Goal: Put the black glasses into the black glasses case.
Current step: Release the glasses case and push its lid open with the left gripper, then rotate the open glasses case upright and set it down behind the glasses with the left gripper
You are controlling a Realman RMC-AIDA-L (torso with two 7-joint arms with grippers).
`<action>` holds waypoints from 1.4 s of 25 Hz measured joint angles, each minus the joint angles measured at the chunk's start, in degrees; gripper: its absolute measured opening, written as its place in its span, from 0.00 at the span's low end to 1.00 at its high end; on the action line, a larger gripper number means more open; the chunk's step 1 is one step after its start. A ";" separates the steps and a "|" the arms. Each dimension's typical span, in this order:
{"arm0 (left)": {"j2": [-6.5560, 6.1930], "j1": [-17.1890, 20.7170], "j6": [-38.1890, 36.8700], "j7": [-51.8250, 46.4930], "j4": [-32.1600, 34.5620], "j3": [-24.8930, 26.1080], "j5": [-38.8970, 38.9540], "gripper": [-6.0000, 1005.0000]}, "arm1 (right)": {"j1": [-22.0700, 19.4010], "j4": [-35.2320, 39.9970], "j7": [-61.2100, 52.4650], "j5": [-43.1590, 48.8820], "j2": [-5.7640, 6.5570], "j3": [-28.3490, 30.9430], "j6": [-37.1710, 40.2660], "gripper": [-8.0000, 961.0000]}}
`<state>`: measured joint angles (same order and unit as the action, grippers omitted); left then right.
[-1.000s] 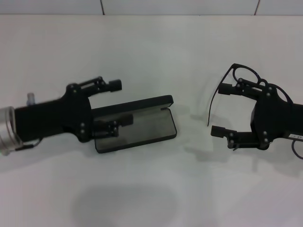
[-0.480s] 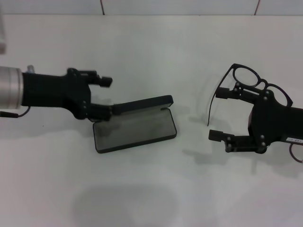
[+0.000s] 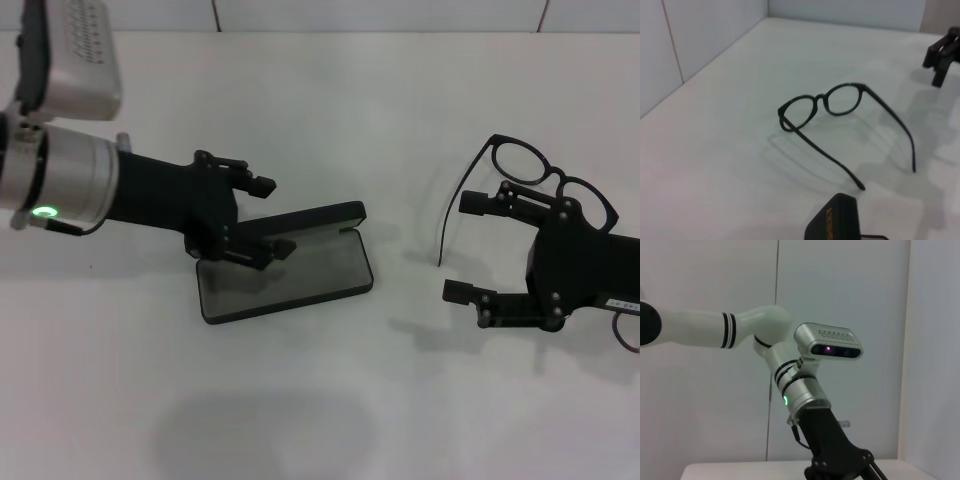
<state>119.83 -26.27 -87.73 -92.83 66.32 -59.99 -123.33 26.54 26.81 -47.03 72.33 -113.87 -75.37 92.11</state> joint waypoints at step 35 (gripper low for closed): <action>0.04 -0.84 11.18 -1.47 0.48 -11.82 -4.42 0.20 | 0.33 0.32 0.90 -0.07 -0.59 0.05 -1.52 0.92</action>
<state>119.88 -27.11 -76.55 -94.29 66.80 -71.81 -127.75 26.86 27.13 -46.14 72.27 -114.46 -75.32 90.59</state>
